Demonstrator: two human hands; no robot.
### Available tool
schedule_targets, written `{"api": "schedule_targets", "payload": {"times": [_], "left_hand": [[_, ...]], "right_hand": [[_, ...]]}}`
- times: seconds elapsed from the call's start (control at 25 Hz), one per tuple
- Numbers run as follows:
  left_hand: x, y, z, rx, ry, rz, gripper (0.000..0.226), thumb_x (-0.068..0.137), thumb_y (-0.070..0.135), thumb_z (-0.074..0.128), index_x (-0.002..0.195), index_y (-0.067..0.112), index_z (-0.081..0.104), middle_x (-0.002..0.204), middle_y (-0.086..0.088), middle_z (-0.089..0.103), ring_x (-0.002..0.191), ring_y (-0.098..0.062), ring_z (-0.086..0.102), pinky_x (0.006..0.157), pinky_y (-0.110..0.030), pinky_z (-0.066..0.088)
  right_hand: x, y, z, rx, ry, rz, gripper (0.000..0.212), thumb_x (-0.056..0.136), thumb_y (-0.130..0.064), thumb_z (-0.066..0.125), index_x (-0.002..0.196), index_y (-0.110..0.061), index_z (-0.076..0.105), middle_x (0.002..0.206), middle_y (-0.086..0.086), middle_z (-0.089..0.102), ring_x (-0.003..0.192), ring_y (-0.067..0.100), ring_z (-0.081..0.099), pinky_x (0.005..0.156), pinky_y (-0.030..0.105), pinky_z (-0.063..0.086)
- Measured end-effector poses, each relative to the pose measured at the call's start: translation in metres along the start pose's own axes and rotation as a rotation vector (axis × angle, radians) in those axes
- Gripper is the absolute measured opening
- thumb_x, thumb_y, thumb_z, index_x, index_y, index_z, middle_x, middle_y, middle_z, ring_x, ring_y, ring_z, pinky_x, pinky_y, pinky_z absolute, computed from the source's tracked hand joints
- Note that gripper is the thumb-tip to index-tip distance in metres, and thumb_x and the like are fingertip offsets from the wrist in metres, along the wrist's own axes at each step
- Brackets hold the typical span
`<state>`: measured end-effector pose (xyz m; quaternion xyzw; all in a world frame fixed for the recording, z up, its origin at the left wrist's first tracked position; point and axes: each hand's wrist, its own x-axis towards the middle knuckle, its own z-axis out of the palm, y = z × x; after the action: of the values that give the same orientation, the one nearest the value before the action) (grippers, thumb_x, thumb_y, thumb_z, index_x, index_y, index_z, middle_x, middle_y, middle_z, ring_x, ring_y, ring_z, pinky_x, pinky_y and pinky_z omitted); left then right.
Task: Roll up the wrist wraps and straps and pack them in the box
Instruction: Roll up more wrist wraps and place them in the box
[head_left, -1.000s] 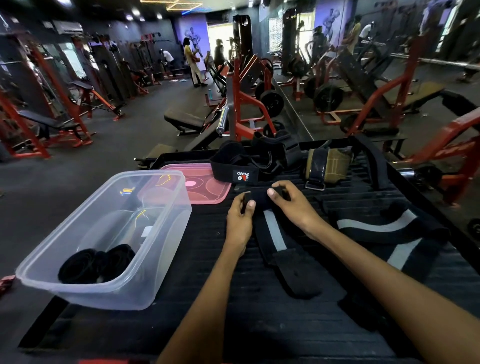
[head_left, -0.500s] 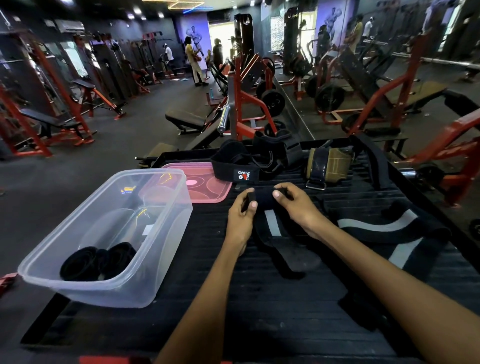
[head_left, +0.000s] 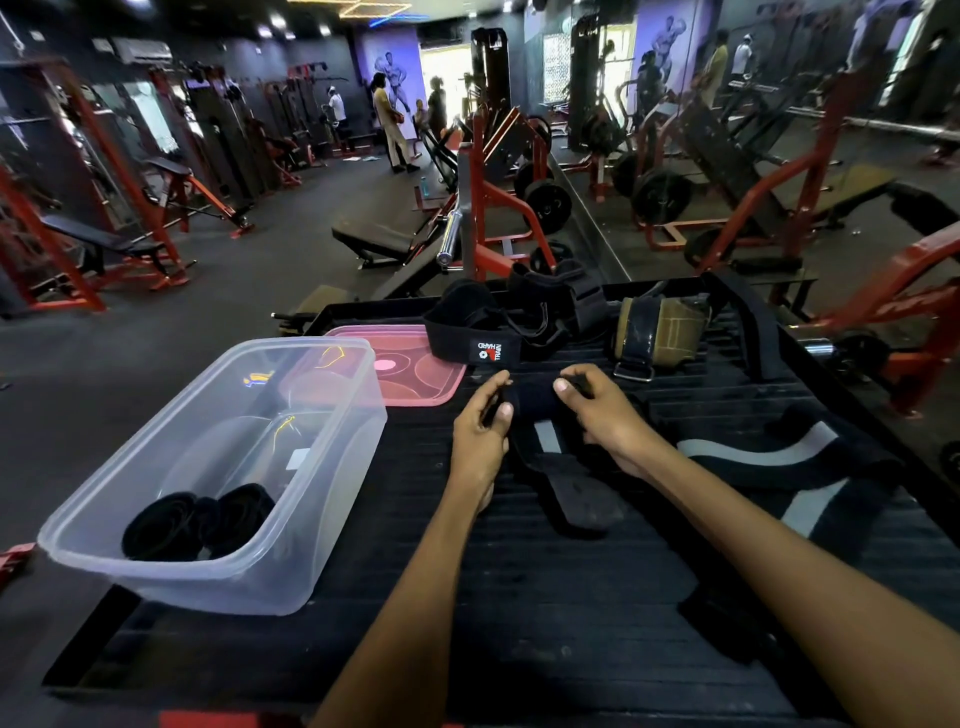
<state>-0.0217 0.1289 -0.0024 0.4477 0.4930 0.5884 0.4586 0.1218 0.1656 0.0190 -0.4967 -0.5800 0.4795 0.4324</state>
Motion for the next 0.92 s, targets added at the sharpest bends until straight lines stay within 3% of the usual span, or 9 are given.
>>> {"api": "schedule_targets", "payload": {"times": [0.08,0.12,0.24,0.4,0.56,0.68,0.76,0.84,0.92], "left_hand": [[0.002,0.000,0.000,-0.038,0.002,-0.071,0.029,0.098,0.025,0.046,0.126,0.029,0.053,0.128,0.005,0.058,0.112,-0.012,0.056,0.089,-0.038,0.052],[0.002,0.001,0.001,-0.060,0.012,-0.087,0.028,0.099,0.025,0.045,0.126,0.025,0.053,0.126,0.001,0.058,0.109,-0.015,0.058,0.085,-0.039,0.055],[-0.001,0.006,0.004,-0.129,0.038,-0.053,0.027,0.099,0.011,0.042,0.124,0.012,0.052,0.114,-0.005,0.059,0.094,-0.014,0.061,0.062,-0.022,0.057],[-0.003,0.009,0.004,-0.196,0.003,-0.057,0.024,0.100,0.014,0.039,0.116,0.017,0.056,0.117,-0.009,0.061,0.103,-0.024,0.062,0.067,-0.024,0.058],[-0.001,0.006,0.001,-0.290,0.021,-0.039,0.022,0.099,0.014,0.043,0.109,0.020,0.062,0.120,-0.009,0.062,0.111,-0.029,0.059,0.070,-0.029,0.058],[0.003,0.002,-0.002,-0.283,0.076,-0.007,0.022,0.096,0.013,0.049,0.105,0.025,0.065,0.130,-0.013,0.057,0.116,-0.030,0.057,0.073,-0.031,0.058],[0.001,0.004,-0.001,-0.255,0.083,0.012,0.022,0.096,0.009,0.049,0.108,0.021,0.063,0.127,-0.011,0.057,0.112,-0.027,0.057,0.073,-0.030,0.059],[-0.001,0.005,0.001,-0.197,0.067,0.045,0.023,0.096,0.006,0.047,0.109,0.019,0.061,0.122,-0.007,0.058,0.109,-0.024,0.058,0.072,-0.029,0.059],[-0.003,0.006,0.002,-0.147,0.045,0.066,0.025,0.096,0.003,0.046,0.108,0.018,0.061,0.118,-0.005,0.058,0.108,-0.023,0.059,0.072,-0.029,0.059]], "right_hand": [[0.000,0.000,-0.001,0.059,-0.028,-0.058,0.015,0.094,-0.010,0.052,0.105,-0.021,0.050,0.099,0.004,0.057,0.084,0.013,0.054,0.070,0.023,0.046],[-0.001,-0.002,-0.001,0.101,-0.056,-0.075,0.021,0.093,-0.002,0.051,0.102,-0.022,0.050,0.102,0.007,0.058,0.088,0.017,0.056,0.074,0.027,0.049],[-0.007,-0.010,0.001,0.263,-0.140,0.034,0.018,0.097,-0.007,0.047,0.103,-0.023,0.049,0.103,0.006,0.060,0.081,0.021,0.064,0.056,0.032,0.057],[-0.007,-0.011,-0.001,0.300,-0.147,0.035,0.012,0.098,-0.009,0.044,0.102,-0.017,0.052,0.110,0.011,0.057,0.081,0.020,0.065,0.053,0.028,0.057],[-0.004,-0.014,-0.010,0.362,-0.276,0.036,0.042,0.097,0.005,0.031,0.116,-0.024,0.056,0.129,0.011,0.053,0.108,0.030,0.060,0.071,0.040,0.060],[-0.001,-0.013,-0.018,-0.003,-0.365,-0.165,0.065,0.083,0.018,0.041,0.121,-0.032,0.056,0.139,0.000,0.046,0.129,0.019,0.046,0.091,0.037,0.053],[-0.002,-0.011,-0.015,-0.215,-0.331,-0.336,0.047,0.083,0.010,0.058,0.114,-0.025,0.059,0.134,-0.003,0.047,0.132,0.011,0.039,0.107,0.026,0.036],[-0.003,-0.011,-0.011,-0.182,-0.227,-0.370,0.024,0.086,-0.005,0.063,0.106,-0.018,0.064,0.126,-0.002,0.049,0.123,0.010,0.045,0.103,0.016,0.034],[-0.002,-0.010,-0.009,-0.137,-0.123,-0.393,0.017,0.089,-0.011,0.060,0.105,-0.011,0.066,0.117,-0.001,0.053,0.113,0.012,0.051,0.097,0.015,0.037]]}}
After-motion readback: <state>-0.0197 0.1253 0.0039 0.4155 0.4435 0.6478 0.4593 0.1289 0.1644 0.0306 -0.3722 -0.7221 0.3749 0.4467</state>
